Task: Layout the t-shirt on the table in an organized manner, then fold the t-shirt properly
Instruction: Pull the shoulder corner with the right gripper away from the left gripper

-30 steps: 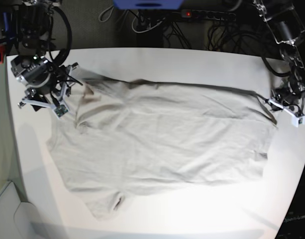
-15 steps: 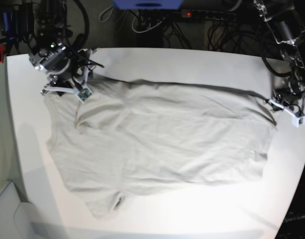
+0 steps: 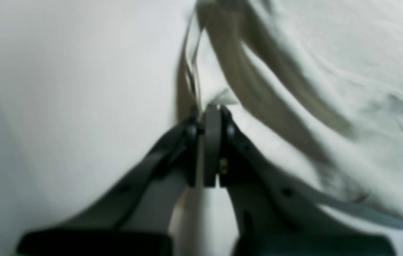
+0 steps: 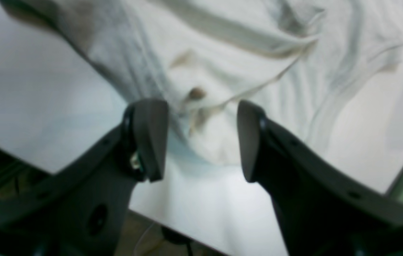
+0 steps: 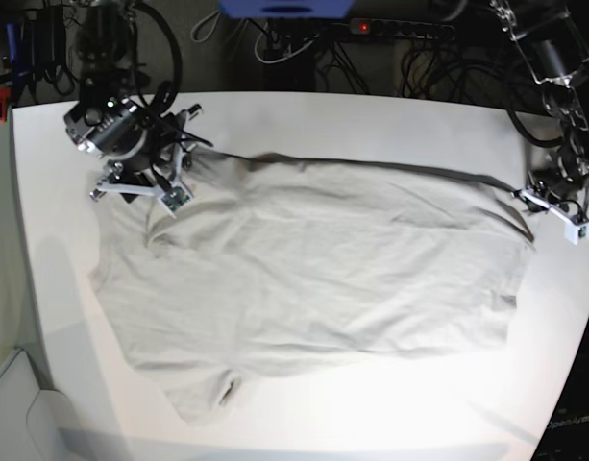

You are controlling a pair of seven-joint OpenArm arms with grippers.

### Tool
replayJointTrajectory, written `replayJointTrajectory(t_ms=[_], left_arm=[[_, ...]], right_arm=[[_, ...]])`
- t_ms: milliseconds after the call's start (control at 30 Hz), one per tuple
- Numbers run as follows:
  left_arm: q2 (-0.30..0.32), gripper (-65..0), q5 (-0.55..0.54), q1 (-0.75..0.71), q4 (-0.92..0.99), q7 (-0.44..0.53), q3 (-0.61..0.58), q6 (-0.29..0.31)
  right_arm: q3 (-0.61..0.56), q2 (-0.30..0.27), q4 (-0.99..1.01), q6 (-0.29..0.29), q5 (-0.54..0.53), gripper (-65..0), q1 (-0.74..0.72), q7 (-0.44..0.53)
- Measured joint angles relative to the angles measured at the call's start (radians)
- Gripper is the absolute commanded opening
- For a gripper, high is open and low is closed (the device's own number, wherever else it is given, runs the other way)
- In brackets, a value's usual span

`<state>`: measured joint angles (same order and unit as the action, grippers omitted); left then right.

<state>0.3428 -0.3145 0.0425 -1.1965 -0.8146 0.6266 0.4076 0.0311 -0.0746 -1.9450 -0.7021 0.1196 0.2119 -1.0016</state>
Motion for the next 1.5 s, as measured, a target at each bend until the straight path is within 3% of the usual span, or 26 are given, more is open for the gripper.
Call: replayJointTrajectory(t_ms=[467,733,867,1500], left_arm=[[0.001,-64.7,0.0,0.0,0.0,0.0,0.0,0.0],[0.001,-64.7,0.0,0.0,0.002,0.0,0.0,0.0],[0.002,-64.7,0.0,0.0,0.004,0.0,0.0,0.0],[0.024,-64.7,-0.005,-0.038,-0.003,-0.011,0.0,0.003]], right_arm=[[-0.001,0.006,0.016,0.0,-0.001,-37.3,-0.002,0.003],[-0.001,0.006,0.107,0.0,-0.003,-57.9,-0.018,0.004],[0.0,0.004,0.11,0.0,-0.003,-65.0,-0.036,0.009],[-0.006,-0.074,0.107,0.0,-0.015,-65.0,0.007,0.016]])
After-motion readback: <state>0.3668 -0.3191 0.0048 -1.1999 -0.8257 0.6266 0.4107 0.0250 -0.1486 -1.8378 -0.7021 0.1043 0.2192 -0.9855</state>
